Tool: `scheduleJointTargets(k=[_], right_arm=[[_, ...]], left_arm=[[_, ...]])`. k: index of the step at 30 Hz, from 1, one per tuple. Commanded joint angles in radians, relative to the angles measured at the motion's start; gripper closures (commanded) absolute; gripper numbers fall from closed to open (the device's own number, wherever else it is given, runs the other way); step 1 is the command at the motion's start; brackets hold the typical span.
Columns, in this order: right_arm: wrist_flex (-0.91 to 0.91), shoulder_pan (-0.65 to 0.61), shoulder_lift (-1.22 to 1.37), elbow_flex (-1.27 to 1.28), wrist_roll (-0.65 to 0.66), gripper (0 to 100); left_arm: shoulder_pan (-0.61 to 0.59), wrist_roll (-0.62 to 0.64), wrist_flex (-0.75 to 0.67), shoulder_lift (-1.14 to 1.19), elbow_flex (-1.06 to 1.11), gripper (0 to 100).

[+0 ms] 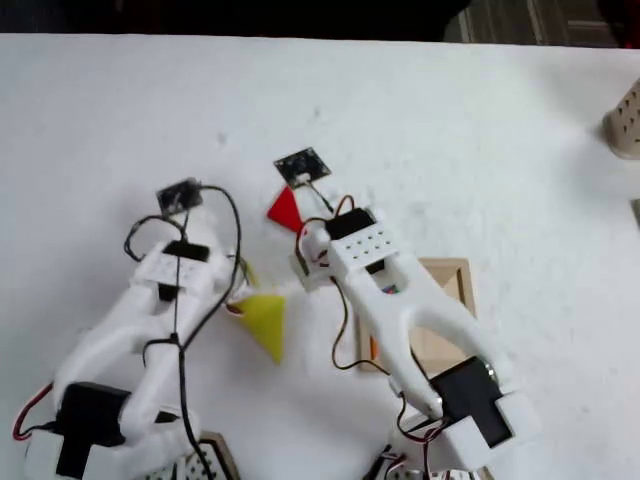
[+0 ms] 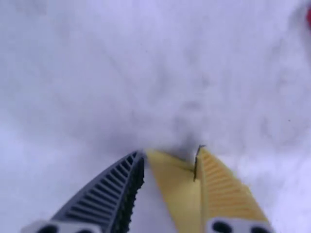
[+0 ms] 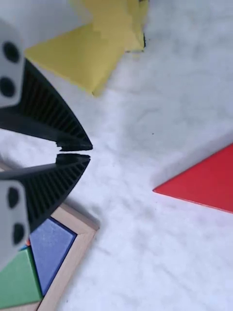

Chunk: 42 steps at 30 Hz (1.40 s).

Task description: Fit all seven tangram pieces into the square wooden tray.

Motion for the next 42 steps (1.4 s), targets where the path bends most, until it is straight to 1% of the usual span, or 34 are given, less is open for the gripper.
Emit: scheduleJointTargets(k=[1,4,8,12,16,19,21,23,27,32,34,36,38,42], right_arm=[[-0.010,-0.001,-0.035,-0.008,0.052,98.1],[-0.010,-0.001,-0.035,-0.006,0.068,98.1],[-0.008,-0.001,-0.036,-0.006,0.069,98.1],[-0.002,-0.001,-0.041,-0.005,0.069,98.1],[0.007,-0.001,-0.042,-0.005,0.068,98.1],[0.007,-0.001,-0.042,-0.005,0.069,98.1],[0.007,-0.001,-0.042,-0.005,0.072,98.1],[0.007,0.001,-0.042,-0.005,0.074,98.1],[0.007,0.004,-0.042,-0.005,0.074,98.1],[0.007,0.005,-0.042,-0.005,0.075,98.1],[0.007,0.005,-0.042,-0.005,0.075,98.1],[0.007,0.007,-0.042,-0.005,0.075,98.1],[0.007,0.008,-0.042,-0.005,0.075,98.1],[0.013,0.002,-0.041,-0.005,0.075,98.1]], left_arm=[[0.019,0.020,-0.028,-0.042,-0.006,70],[0.015,0.032,-0.031,-0.042,-0.012,69],[0.019,0.032,-0.097,-0.041,-0.009,69],[0.021,0.032,-0.104,-0.038,-0.035,69],[0.022,0.031,-0.104,0.067,-0.107,69],[0.022,0.018,-0.089,0.203,-0.196,69],[0.015,0.003,-0.032,0.266,-0.261,69],[0.016,0.003,0.015,0.280,-0.288,69],[0.022,0.003,0.031,0.216,-0.252,69],[0.031,-0.003,0.031,-0.028,-0.115,69],[0.070,-0.003,0.031,-0.140,-0.031,69],[0.134,-0.003,0.026,-0.223,0.054,69],[0.165,0.000,0.002,-0.251,0.081,69],[0.170,0.002,-0.020,-0.186,0.074,69]])
